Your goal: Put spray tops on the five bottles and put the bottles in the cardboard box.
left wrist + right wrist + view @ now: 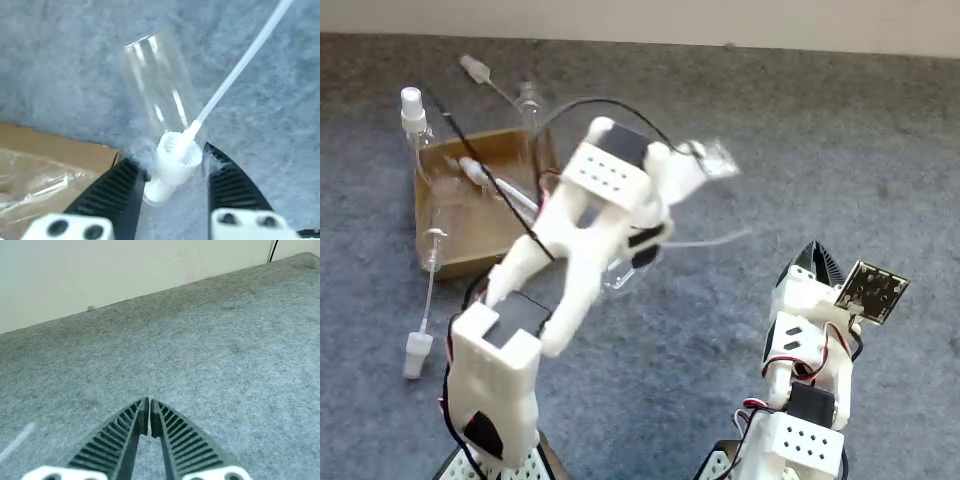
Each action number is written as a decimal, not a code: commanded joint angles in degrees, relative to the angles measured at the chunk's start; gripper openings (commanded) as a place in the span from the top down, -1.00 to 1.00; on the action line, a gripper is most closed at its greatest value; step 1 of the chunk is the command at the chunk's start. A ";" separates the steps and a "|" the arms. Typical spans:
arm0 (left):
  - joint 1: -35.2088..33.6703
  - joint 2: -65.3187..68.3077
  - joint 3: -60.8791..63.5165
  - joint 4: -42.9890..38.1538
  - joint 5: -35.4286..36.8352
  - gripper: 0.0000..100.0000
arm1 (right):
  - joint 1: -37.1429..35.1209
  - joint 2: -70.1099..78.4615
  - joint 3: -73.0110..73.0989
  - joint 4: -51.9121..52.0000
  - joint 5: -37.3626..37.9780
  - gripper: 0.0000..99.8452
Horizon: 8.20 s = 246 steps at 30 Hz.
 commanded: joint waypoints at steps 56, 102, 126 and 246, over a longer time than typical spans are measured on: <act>-1.71 10.77 8.66 -23.21 -0.44 0.54 | -0.48 -0.66 6.64 1.54 -0.18 0.97; -2.15 5.67 -4.70 -2.02 85.71 0.83 | -0.66 -0.66 6.64 1.63 -0.18 0.97; -0.40 12.09 -1.89 -21.45 108.48 0.82 | -0.75 -0.48 6.64 1.63 -0.18 0.97; -1.54 3.91 -5.67 1.41 26.11 -0.86 | -4.00 -0.66 6.90 3.82 -0.18 0.97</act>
